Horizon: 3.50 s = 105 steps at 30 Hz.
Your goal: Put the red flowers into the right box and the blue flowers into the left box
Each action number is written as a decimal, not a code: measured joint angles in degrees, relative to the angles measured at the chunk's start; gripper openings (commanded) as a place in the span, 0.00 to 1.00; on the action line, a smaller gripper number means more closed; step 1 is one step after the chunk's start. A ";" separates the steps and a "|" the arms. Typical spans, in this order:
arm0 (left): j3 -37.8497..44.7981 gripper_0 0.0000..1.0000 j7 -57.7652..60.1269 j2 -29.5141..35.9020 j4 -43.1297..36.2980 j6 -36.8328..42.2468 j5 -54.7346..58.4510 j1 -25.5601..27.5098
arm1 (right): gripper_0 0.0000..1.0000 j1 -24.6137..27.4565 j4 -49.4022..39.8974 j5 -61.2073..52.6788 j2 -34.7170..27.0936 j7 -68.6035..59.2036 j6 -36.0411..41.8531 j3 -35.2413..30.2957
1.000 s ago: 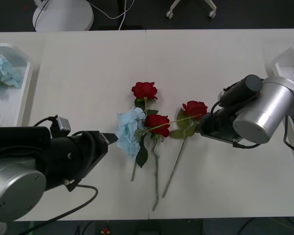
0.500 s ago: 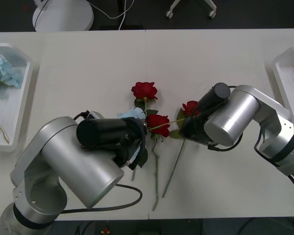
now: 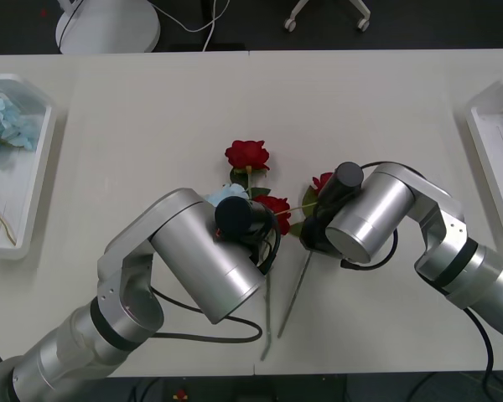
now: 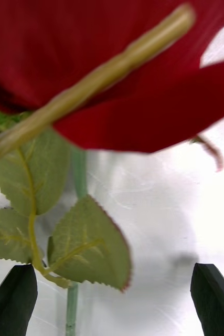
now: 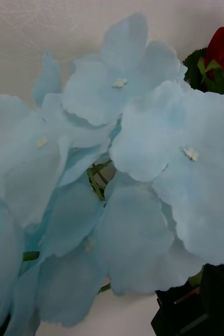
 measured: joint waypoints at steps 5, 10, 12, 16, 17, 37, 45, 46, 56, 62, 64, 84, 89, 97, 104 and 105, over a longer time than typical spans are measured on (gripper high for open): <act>-3.06 1.00 1.23 0.15 -0.67 -0.89 -3.49 0.91 | 0.85 0.00 1.22 0.63 1.65 -1.96 0.00 0.00; -3.36 1.00 1.65 1.47 -5.84 -6.43 -5.59 6.62 | 0.61 -0.12 2.31 1.18 2.55 -2.08 0.00 0.04; -3.36 1.00 1.65 1.95 -7.89 -7.59 -6.10 8.98 | 0.43 -0.16 2.67 1.19 2.65 -2.09 0.00 0.06; -3.36 1.00 1.65 2.27 -10.21 -7.77 -6.49 11.31 | 0.09 -0.17 2.94 1.20 2.66 -2.10 0.00 0.18; -3.36 1.00 1.65 2.27 -10.43 -7.77 -6.79 11.54 | 0.03 -0.17 2.97 1.20 2.66 -2.11 0.00 0.21; -2.62 1.00 1.64 5.54 -15.46 -7.81 -9.88 14.48 | 0.00 -5.26 5.22 -7.39 -2.60 -0.98 0.02 -3.72; -1.83 1.00 1.64 5.43 -16.33 -7.86 -7.58 15.37 | 0.00 -6.04 5.22 -14.34 -12.75 24.47 0.06 -14.54; -1.83 1.00 1.64 5.15 -16.33 -7.81 -7.49 15.37 | 0.00 -6.05 5.22 -15.02 -13.99 26.40 0.08 -16.14; -2.20 1.00 1.64 -1.43 -14.62 -5.80 -7.46 15.20 | 0.00 -6.12 6.82 -15.60 -24.32 48.21 0.14 -25.27; -2.79 1.00 1.65 -4.85 -6.00 -6.53 -8.50 12.55 | 0.00 -6.55 14.80 -9.53 -26.02 62.16 -0.78 -29.89; -2.78 1.00 1.65 -5.71 -2.26 -7.99 -8.78 11.10 | 0.00 -7.20 18.14 -7.41 -26.03 69.92 -2.72 -30.55; 5.36 1.00 3.52 -8.60 15.40 -10.51 -14.85 3.04 | 0.00 -10.21 42.58 11.60 -25.75 74.90 -21.72 -30.62; 5.36 0.01 3.52 -8.60 19.75 -11.74 -16.18 3.03 | 0.00 -10.21 46.52 15.24 -24.01 74.88 -26.08 -30.63; 5.37 0.00 3.51 -8.59 20.12 -12.29 -16.26 3.03 | 0.08 -10.21 50.75 16.03 -21.18 74.67 -33.05 -30.63; 5.40 0.00 3.51 -7.87 14.63 -12.29 -16.13 3.03 | 0.41 -10.21 50.94 16.00 -20.51 74.02 -33.91 -30.63; 5.41 0.00 3.51 -7.53 13.08 -12.29 -16.13 3.03 | 0.46 -10.21 50.94 16.00 -20.50 73.95 -33.92 -30.63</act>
